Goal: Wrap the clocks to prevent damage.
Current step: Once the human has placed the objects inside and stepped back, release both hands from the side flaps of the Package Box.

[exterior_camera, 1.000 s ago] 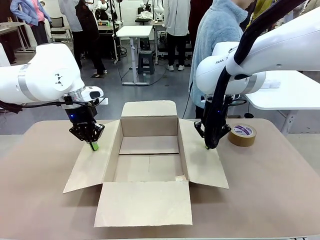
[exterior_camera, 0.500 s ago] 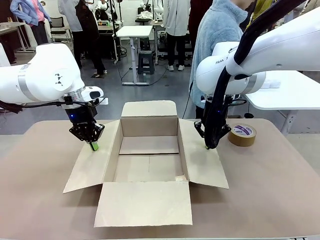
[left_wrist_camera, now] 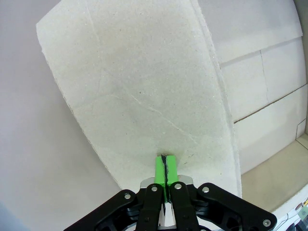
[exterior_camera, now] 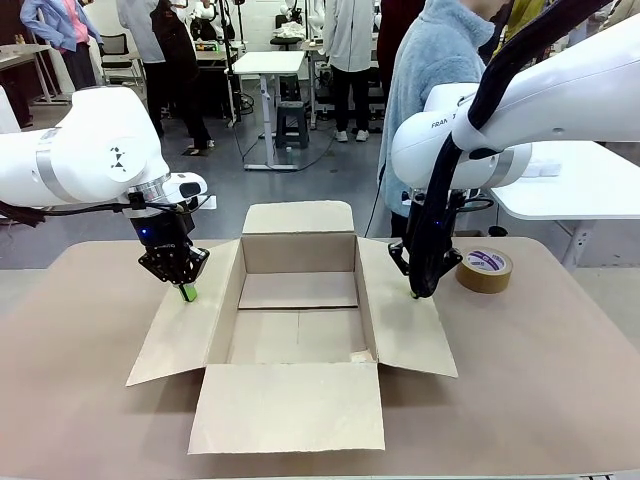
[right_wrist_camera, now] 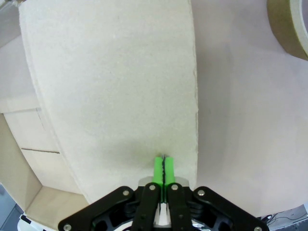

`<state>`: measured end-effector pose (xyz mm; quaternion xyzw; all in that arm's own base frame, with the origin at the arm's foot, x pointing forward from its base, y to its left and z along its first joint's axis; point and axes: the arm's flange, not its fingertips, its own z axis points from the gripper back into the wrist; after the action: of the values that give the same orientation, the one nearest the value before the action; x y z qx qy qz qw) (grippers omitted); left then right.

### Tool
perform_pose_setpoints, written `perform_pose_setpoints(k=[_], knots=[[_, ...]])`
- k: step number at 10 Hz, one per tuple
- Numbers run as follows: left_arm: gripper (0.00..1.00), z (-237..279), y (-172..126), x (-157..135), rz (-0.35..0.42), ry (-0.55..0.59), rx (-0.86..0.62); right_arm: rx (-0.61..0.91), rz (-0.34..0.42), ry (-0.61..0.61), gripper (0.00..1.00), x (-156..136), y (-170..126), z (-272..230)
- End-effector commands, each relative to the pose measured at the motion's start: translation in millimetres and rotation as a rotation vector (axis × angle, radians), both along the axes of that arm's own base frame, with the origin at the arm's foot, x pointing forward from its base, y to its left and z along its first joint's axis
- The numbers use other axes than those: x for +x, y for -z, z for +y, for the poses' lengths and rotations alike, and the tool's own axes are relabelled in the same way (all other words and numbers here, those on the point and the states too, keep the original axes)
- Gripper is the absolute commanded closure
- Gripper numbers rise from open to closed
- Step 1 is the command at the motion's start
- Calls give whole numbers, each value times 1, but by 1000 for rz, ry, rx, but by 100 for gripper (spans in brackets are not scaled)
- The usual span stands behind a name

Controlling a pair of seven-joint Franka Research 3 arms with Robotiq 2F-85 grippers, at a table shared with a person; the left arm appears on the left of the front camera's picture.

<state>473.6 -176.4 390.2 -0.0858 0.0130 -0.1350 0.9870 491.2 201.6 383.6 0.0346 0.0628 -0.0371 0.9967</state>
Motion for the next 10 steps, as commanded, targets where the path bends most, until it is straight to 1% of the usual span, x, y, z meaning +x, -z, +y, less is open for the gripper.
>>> perform_pose_setpoints(k=[1, 10], knots=[[100, 1, 2, -1, 1, 1, 3, -1, 1, 6, 100, -1, -1, 1], [100, 1, 2, -1, 1, 1, 3, -1, 1, 6, 100, -1, -1, 1]])
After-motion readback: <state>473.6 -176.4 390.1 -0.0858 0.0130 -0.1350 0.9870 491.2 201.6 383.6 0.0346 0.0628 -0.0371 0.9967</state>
